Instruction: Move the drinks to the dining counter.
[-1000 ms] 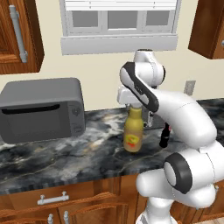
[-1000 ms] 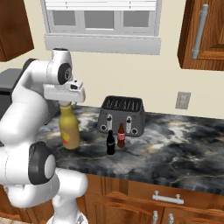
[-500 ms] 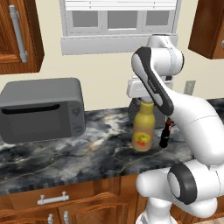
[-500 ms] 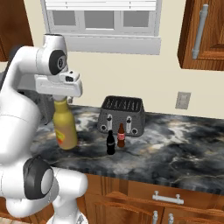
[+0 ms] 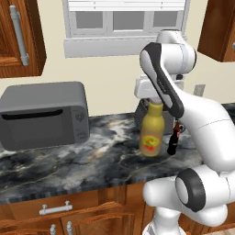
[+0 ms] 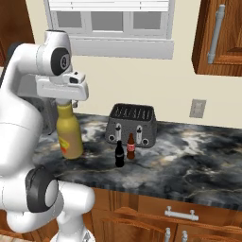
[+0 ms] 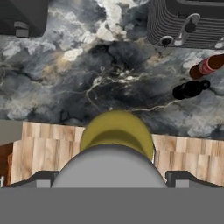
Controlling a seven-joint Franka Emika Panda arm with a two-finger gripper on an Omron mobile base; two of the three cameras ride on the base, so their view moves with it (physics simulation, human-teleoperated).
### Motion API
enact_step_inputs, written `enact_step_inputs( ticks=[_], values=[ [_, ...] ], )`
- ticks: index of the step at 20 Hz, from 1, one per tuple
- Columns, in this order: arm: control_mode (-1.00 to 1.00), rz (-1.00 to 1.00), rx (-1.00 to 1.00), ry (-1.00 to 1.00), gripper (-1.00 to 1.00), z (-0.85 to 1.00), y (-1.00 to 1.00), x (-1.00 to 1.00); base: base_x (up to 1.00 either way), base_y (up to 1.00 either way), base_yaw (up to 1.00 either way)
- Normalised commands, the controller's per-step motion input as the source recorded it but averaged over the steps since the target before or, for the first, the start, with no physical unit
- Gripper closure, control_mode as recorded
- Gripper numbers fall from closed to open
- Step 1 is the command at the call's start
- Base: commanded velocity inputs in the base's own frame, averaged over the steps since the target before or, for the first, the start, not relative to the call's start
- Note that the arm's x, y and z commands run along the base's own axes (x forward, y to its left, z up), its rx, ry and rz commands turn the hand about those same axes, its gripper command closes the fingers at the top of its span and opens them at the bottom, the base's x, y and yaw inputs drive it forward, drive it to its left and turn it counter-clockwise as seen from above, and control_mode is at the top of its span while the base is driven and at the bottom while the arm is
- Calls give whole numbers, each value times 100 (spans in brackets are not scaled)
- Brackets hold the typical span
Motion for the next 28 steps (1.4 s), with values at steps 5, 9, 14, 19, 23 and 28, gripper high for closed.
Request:
enact_step_inputs(
  ticks=[5, 9, 14, 19, 23, 28],
  values=[
    [-100, 0, 0, 0, 100, 0, -2, -1, 0, 0, 0],
    [100, 0, 0, 0, 100, 0, 0, 0, -3, 0, 0],
    [100, 0, 0, 0, 100, 0, 0, 0, -72, 0, -14],
    [100, 0, 0, 0, 100, 0, 0, 0, -100, -3, -44],
    [100, 0, 0, 0, 100, 0, 0, 0, -99, -14, -66],
    [100, 0, 0, 0, 100, 0, 0, 0, -78, -14, -75]
  ],
)
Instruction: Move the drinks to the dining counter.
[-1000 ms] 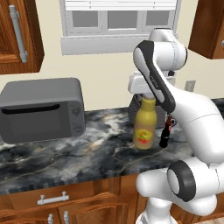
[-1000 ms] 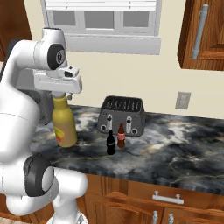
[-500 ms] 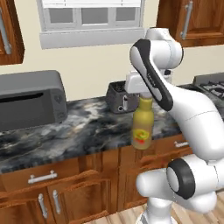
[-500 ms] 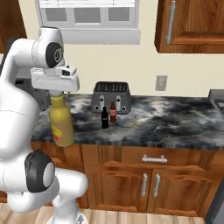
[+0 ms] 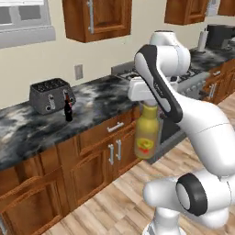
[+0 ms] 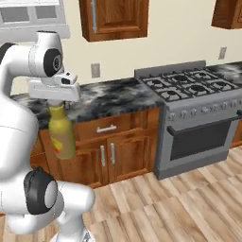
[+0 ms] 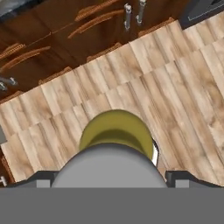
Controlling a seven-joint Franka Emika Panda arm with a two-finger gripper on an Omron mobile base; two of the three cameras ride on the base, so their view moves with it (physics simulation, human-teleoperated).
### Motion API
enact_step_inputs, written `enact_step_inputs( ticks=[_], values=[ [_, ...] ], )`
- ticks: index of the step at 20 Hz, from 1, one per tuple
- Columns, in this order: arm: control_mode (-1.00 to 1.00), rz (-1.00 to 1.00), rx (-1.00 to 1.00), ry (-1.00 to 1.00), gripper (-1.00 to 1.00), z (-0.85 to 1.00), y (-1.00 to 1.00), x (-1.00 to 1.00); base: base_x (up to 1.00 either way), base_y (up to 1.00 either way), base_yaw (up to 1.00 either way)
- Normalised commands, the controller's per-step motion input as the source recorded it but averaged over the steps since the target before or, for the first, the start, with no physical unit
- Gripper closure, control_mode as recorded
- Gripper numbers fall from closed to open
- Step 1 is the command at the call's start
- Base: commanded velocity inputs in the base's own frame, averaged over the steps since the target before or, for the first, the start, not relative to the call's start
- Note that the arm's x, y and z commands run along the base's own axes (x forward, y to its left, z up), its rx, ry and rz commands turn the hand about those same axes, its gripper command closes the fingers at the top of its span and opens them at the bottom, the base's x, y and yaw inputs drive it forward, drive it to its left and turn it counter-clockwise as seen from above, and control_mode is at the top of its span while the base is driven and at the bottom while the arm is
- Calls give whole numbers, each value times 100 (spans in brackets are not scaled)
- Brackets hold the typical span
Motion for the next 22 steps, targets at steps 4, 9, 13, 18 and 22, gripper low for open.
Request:
enact_step_inputs(
  ticks=[4, 9, 13, 18, 22],
  values=[
    [100, 0, 0, 0, 100, 0, 0, 0, -67, -9, -79],
    [100, 0, 0, 0, 100, 0, 0, 0, -37, -14, -83],
    [100, 0, 0, 0, 100, 0, 0, 0, -26, -12, -84],
    [100, 0, 0, 0, 100, 0, 0, 0, -20, 0, -87],
    [100, 0, 0, 0, 100, 0, 0, 0, -20, 0, -87]
  ],
)
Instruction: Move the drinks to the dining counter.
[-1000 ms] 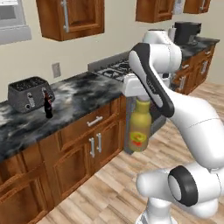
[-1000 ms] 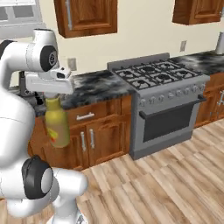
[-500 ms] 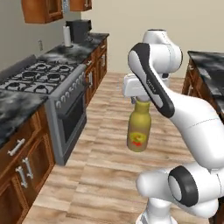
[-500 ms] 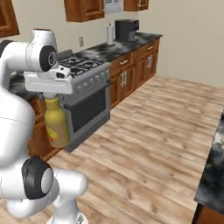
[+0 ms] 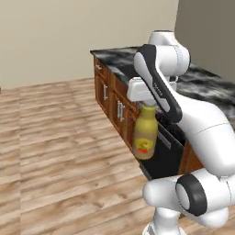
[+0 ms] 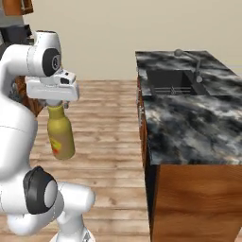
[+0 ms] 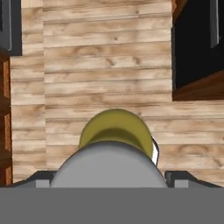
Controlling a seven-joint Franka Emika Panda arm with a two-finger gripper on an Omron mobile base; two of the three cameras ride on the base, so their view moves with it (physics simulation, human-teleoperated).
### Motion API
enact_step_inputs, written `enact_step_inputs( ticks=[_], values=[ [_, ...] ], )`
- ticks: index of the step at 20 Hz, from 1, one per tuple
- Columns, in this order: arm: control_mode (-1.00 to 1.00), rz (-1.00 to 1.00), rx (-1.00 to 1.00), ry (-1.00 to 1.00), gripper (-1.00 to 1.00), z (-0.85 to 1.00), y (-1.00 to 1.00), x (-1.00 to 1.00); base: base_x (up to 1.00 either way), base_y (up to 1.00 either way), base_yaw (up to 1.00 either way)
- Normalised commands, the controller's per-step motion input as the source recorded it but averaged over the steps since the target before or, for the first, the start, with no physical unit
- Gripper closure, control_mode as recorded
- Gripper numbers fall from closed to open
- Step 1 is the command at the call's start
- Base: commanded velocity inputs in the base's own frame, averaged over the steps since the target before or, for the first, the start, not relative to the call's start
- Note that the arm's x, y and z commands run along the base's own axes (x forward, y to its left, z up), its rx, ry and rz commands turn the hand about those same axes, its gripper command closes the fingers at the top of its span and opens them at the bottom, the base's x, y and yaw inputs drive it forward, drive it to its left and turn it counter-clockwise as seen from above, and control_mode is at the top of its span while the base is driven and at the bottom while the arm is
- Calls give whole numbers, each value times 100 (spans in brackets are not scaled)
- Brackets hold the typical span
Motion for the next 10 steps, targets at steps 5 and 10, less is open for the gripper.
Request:
enact_step_inputs(
  ticks=[5, 10],
  values=[
    [100, 0, 0, 0, 100, 0, 0, 0, -10, -11, -72],
    [100, 0, 0, 0, 100, 0, 0, 0, 0, -68, -17]
  ],
)
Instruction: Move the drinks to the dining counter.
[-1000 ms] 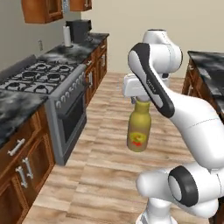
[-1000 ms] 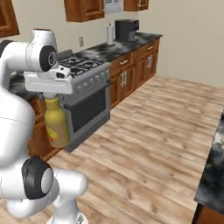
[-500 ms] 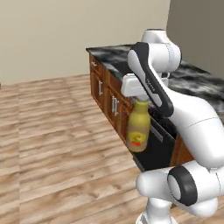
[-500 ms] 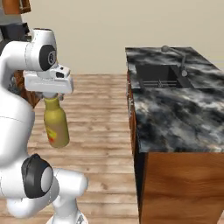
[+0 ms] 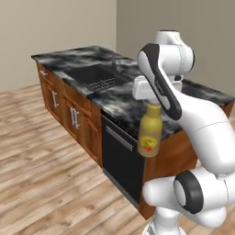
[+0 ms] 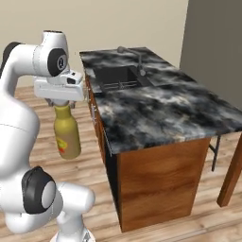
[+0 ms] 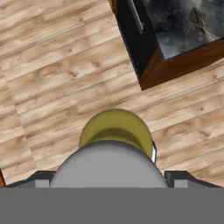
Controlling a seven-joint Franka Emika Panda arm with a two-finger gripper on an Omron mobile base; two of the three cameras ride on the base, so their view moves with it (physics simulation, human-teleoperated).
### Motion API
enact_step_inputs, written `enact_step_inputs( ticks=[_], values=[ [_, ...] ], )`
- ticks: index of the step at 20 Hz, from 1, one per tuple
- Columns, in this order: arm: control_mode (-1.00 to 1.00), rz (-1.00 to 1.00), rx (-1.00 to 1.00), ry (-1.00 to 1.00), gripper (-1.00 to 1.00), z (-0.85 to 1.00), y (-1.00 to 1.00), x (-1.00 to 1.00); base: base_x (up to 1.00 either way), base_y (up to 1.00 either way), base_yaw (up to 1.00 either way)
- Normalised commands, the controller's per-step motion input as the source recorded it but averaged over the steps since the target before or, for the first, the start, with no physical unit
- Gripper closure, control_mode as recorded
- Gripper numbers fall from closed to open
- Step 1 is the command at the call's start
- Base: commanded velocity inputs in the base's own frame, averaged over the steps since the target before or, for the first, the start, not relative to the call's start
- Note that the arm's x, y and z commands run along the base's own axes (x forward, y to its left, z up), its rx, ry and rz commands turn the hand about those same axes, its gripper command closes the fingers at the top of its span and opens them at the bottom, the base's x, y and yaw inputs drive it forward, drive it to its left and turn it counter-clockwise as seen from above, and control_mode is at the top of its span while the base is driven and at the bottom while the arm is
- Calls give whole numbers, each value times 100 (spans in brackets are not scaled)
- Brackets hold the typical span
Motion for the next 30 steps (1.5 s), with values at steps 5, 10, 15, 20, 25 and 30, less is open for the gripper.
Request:
enact_step_inputs(
  ticks=[5, 10, 15, 20, 25, 30],
  values=[
    [100, 0, 0, 0, 100, 0, 0, 0, 8, -97, 3],
    [100, 0, 0, 0, 100, 0, 0, 0, 1, -100, 9],
    [100, 0, 0, 0, 100, 0, 0, 0, 0, -100, 5],
    [100, 0, 0, 0, 100, 0, 0, 0, 0, -100, 7],
    [100, 0, 0, 0, 100, 0, 0, 0, 5, -100, 15],
    [100, 0, 0, 0, 100, 0, 0, 0, 18, -100, 20]
  ],
)
